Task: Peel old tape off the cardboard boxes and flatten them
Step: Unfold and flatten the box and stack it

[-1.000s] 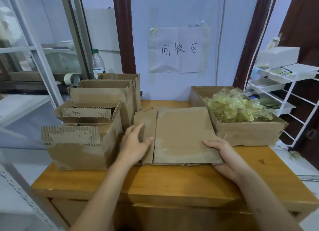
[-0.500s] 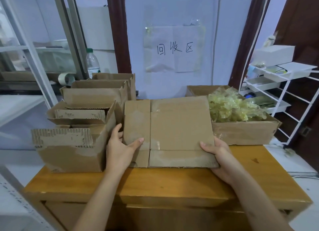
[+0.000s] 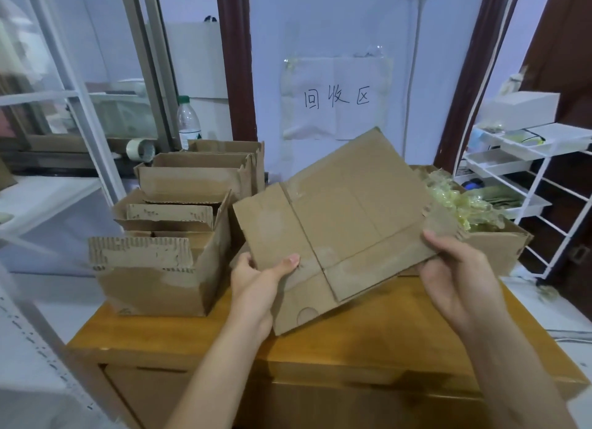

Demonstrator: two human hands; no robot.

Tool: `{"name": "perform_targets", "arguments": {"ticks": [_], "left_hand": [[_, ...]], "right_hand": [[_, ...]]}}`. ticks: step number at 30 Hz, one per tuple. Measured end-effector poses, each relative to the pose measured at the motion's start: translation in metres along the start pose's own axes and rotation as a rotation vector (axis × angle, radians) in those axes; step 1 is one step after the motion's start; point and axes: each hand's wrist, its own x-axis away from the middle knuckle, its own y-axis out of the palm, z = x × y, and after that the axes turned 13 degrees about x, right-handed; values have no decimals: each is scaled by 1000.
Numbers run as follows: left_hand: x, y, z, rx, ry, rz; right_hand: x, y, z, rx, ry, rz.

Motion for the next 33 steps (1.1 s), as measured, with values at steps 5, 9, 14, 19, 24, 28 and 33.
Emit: {"name": "perform_targets", "arguments": {"ticks": [5, 9, 14, 19, 24, 28, 33], "left_hand": [[38, 26, -26, 221, -32, 131], [58, 36, -36, 295, -27, 241], [57, 25, -26, 410, -29, 261], [43, 3, -10, 557, -115, 173], [48, 6, -18, 630, -171, 165], [54, -18, -11, 527, -152, 124], [53, -49, 1, 74, -99, 39]], "right_hand": [[18, 14, 48, 197, 37, 104], [13, 23, 59, 299, 3, 145], [-12, 26, 43, 472, 12, 60], [-28, 28, 25, 423, 78, 27], [-19, 40, 47, 400, 142, 34], [-17, 24, 51, 532, 196, -12], [-15, 11, 58, 666, 222, -31]]}}
